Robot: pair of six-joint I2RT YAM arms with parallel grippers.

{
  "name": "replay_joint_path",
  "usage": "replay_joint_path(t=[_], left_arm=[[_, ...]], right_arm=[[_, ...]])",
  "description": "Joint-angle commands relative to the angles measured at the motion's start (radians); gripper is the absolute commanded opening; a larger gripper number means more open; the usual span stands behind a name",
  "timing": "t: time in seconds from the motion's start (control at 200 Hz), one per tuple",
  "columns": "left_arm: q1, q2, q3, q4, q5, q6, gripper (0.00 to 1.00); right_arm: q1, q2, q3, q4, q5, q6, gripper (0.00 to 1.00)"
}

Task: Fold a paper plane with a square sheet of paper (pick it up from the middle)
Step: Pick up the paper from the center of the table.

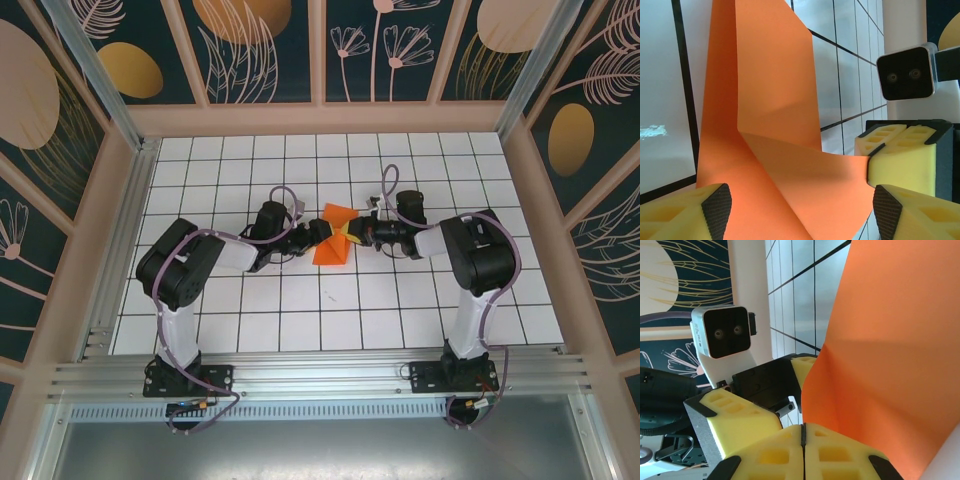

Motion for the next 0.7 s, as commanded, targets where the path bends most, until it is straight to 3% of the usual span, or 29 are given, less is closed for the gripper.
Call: replay_joint_path(t=[0.0,0.345,0.5,0.696], left_arm=[[0.0,-0.013,-0.015,0.044,0.039,-0.003,0.79],[-0.001,-0.048,-0.047,0.21,0.096,-0.045,0.85],[-0.001,-0.071,-0.076,0.366,0.12,-0.082,0.89],[-0.001,-0.092,-0.105,0.508,0.134,-0.134,0.86]], right_arm=[[-0.004,-0.04,-0.019,0.089,-0.048,0.047,0.07],[-0.002,-0.08,-0.01,0.176,-0.088,0.155,0.07],[0.008,-0.107,0.001,0.174,-0.098,0.181,0.07],[0.009,-0.127,0.008,0.144,-0.096,0.174,0.07]])
